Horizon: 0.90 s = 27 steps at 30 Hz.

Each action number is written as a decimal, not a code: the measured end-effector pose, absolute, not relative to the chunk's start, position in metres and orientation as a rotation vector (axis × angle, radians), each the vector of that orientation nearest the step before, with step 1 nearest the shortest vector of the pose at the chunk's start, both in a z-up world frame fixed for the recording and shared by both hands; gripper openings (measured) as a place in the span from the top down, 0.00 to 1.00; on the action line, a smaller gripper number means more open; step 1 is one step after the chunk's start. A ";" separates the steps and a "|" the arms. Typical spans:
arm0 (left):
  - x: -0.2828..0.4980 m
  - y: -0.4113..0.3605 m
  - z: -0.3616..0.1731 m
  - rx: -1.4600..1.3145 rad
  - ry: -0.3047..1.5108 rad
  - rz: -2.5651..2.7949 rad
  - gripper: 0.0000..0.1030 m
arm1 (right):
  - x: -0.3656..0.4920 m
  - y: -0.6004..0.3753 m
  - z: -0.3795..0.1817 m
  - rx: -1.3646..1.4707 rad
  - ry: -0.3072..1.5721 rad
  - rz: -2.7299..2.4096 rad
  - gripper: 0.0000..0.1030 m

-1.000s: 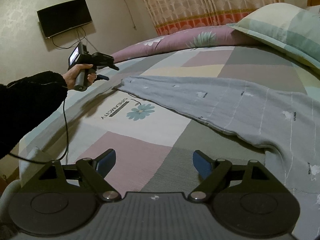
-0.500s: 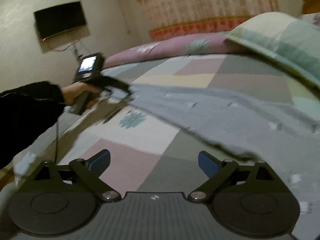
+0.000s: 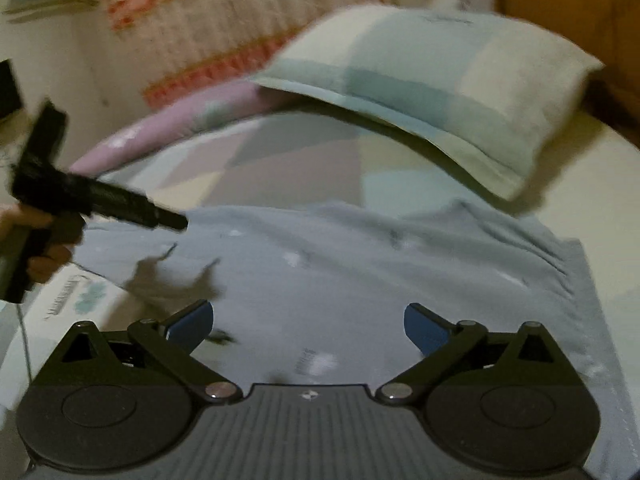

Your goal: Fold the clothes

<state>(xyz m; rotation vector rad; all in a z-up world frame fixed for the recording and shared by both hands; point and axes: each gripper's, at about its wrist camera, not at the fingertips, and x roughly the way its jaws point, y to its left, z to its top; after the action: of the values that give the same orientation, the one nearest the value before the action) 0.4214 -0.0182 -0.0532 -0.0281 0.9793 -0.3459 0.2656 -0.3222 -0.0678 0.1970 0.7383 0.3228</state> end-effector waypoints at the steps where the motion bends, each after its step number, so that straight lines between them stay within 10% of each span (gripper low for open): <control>1: 0.424 -0.037 -0.049 -0.035 0.977 -0.388 0.19 | 0.269 -0.327 -0.072 0.200 0.760 0.311 0.00; 12: 0.488 -0.190 -0.083 -0.114 1.153 -0.584 0.21 | 0.276 -0.348 -0.099 0.198 0.835 0.360 0.00; 27: 0.469 -0.169 -0.049 -0.009 1.012 -0.564 0.12 | 0.274 -0.363 -0.089 0.267 0.743 0.348 0.00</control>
<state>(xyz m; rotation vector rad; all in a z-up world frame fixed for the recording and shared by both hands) 0.4685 -0.1686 -0.0495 -0.0088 1.0124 -0.5636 0.2743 -0.3630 -0.0891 0.2675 0.7432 0.3479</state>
